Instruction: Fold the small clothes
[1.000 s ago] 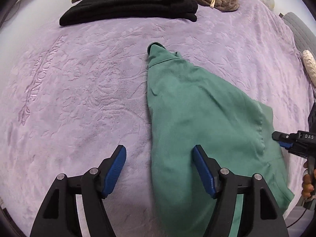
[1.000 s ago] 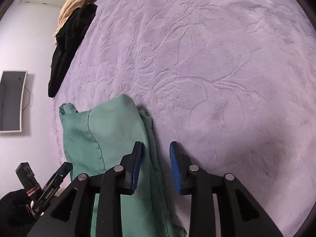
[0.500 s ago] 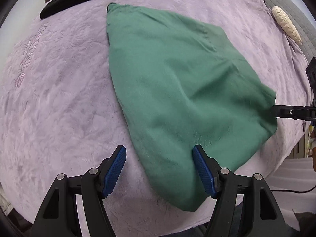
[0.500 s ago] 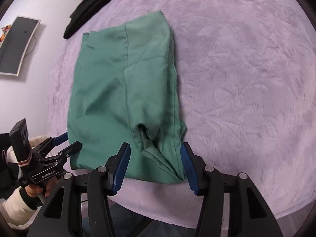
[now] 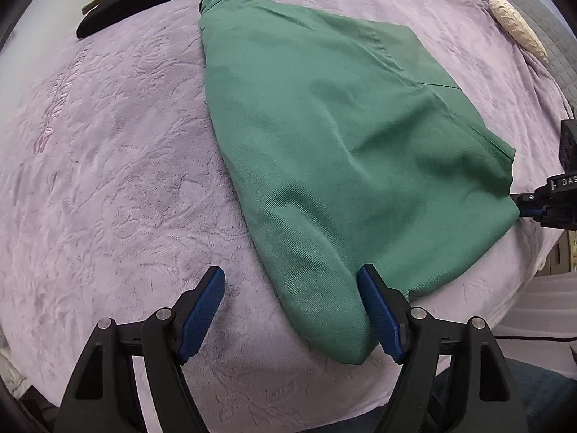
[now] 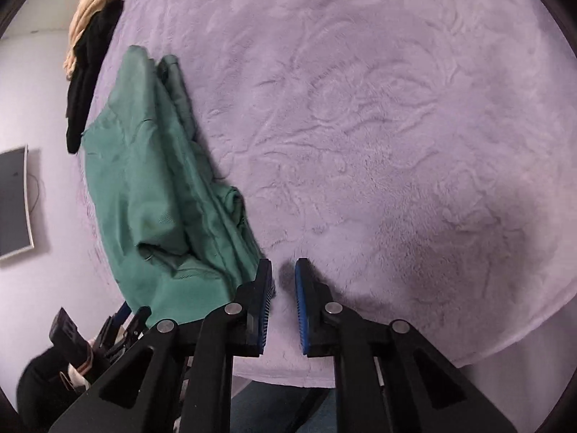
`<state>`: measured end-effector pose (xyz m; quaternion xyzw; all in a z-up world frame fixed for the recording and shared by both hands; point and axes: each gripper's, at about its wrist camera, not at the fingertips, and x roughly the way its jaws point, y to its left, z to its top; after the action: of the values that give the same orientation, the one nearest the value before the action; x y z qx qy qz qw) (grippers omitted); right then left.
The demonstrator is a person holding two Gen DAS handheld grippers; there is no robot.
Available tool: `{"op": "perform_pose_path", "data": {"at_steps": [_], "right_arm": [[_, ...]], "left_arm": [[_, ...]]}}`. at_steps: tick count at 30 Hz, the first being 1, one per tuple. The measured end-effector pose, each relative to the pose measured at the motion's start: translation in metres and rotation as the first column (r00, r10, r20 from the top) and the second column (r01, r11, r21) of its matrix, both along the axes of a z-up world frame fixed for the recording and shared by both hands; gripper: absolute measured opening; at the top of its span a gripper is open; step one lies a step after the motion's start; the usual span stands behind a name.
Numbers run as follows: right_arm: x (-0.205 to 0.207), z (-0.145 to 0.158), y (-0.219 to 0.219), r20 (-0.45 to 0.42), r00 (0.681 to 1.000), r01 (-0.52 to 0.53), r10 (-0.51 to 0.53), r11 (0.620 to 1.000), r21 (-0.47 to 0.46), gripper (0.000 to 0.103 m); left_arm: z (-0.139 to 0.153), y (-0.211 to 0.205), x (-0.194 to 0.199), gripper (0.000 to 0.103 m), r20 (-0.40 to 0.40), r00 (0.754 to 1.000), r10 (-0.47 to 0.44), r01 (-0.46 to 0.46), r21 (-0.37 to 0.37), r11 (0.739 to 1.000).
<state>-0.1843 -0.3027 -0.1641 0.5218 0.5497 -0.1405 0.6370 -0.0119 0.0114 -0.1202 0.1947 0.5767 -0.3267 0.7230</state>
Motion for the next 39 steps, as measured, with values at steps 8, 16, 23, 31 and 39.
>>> {"op": "perform_pose_path", "data": {"at_steps": [8,16,23,31,39], "right_arm": [[0.052,0.067,0.036,0.162,0.959,-0.208,0.234,0.965,-0.161,0.02],[0.065,0.008,0.027,-0.04,0.971,-0.238,0.235,0.959,-0.155,0.012],[0.057,0.014,0.036,-0.107,0.957,-0.284,0.268,0.942,-0.18,0.017],[0.045,0.02,0.038,-0.119,0.955,-0.29,0.272,0.939,-0.182,0.017],[0.048,0.016,0.062,-0.124,0.957,-0.28,0.261,0.942,-0.184,0.021]], "left_arm": [[-0.001,-0.002,-0.001,0.078,-0.007,0.999,0.033,-0.033,0.031,0.999],[-0.001,-0.004,-0.001,0.084,-0.032,0.997,0.074,-0.072,0.051,0.996],[0.0,-0.001,0.003,0.084,-0.046,0.994,0.099,-0.096,0.058,0.994],[0.004,0.006,0.004,0.084,-0.056,0.992,0.116,-0.112,0.071,0.991],[-0.002,0.008,0.007,0.103,-0.057,0.988,0.147,-0.14,0.112,0.984]]}}
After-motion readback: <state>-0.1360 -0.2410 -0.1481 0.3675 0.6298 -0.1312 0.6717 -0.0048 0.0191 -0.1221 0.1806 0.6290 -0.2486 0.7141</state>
